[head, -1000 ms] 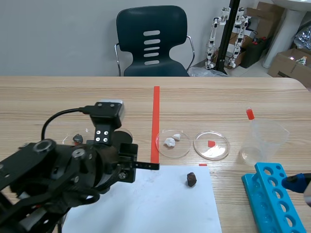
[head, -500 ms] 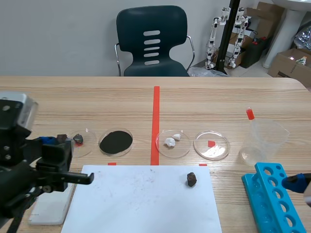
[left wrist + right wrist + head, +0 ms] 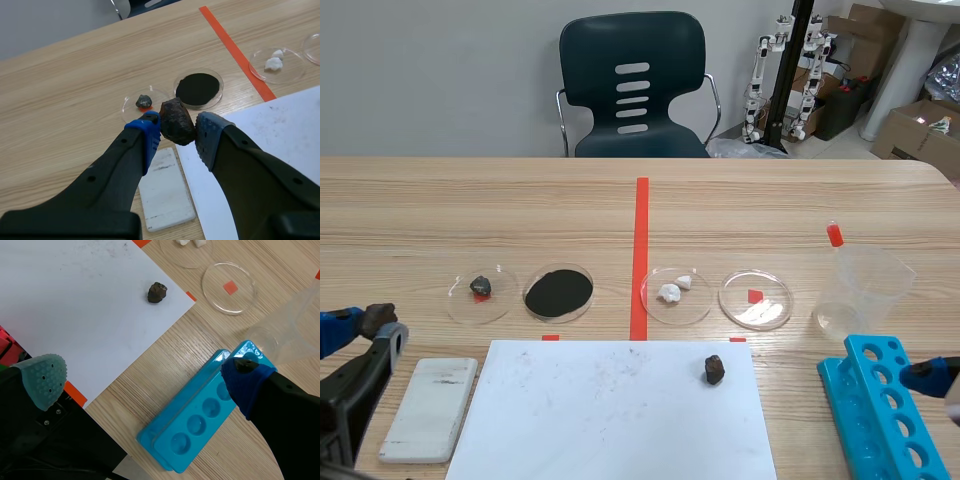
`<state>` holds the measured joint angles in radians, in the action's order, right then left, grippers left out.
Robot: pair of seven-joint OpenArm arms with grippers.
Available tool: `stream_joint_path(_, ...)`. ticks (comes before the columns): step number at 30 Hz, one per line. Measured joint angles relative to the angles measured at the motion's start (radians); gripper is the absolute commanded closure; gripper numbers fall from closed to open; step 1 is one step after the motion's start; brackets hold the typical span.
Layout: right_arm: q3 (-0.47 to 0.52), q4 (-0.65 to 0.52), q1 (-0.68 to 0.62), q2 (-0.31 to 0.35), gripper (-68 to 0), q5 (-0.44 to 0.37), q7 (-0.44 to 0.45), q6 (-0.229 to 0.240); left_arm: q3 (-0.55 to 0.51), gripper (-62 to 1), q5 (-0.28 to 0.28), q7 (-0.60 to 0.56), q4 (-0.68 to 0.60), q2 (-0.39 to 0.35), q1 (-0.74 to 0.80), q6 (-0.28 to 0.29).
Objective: Pick up the middle mineral with the left hand
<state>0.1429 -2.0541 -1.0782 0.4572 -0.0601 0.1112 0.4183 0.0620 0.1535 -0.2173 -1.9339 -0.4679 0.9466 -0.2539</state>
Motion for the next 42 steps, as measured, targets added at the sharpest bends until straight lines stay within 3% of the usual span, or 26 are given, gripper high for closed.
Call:
stream_joint_path(4, 0.000, 0.000, 0.000, 0.000, -65.7, 0.000, 0.000, 0.000, -0.029, -9.8, -0.048, -0.024, 0.000, 0.000, 0.046, 0.019)
stream_joint_path(42, 0.000, 0.000, 0.000, 0.000, -65.7, 0.000, 0.000, 0.000, -0.065, -9.8, -0.048, -0.042, 0.000, 0.000, 0.103, 0.019)
